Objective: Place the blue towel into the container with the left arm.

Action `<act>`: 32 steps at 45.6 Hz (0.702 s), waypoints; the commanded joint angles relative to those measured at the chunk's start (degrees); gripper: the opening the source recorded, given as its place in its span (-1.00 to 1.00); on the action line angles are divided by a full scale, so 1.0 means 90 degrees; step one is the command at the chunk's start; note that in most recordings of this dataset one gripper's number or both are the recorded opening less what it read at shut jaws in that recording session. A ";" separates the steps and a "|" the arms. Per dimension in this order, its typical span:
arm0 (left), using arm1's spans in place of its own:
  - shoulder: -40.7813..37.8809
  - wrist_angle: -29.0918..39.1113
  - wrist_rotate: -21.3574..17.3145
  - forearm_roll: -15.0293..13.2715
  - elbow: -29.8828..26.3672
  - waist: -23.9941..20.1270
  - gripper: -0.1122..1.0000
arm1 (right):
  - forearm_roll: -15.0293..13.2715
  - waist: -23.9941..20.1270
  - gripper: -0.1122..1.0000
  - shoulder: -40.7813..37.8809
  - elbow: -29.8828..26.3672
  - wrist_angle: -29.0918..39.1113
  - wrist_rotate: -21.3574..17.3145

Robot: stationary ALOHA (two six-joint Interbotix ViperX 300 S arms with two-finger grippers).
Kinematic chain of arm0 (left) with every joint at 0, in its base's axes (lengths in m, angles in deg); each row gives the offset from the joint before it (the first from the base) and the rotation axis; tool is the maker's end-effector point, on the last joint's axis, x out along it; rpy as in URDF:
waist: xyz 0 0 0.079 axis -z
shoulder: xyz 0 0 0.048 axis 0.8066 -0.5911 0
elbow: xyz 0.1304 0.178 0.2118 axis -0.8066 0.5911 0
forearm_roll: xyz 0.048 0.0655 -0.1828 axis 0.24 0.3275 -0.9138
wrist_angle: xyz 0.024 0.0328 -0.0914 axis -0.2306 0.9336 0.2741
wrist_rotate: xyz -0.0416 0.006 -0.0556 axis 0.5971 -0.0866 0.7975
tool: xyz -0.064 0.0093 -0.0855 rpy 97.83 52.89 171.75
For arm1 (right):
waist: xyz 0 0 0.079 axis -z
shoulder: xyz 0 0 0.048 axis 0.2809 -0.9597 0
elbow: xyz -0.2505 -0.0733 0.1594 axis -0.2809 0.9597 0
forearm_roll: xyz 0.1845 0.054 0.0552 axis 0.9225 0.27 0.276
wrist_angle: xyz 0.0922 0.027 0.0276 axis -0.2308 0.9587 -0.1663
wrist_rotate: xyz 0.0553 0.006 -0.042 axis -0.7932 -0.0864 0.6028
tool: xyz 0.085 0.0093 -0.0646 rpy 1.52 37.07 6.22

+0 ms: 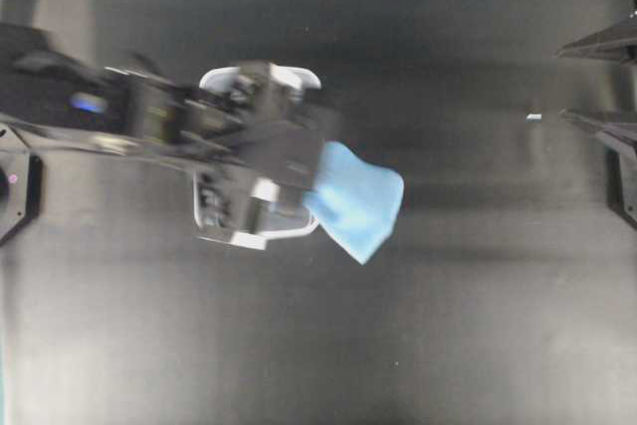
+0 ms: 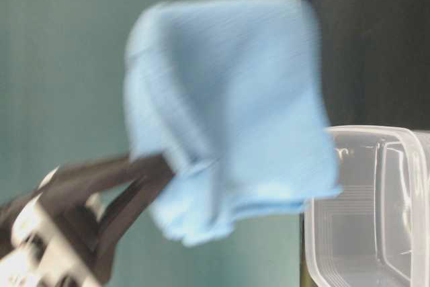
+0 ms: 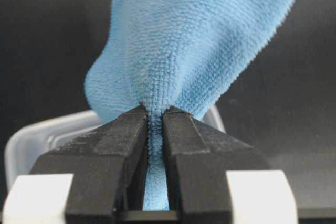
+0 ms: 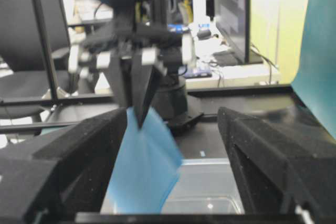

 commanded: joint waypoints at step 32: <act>0.0801 -0.0605 0.0566 0.0020 0.1758 -0.0703 -0.69 | 0.0020 0.0000 0.44 0.0020 -0.0059 -0.0205 0.0000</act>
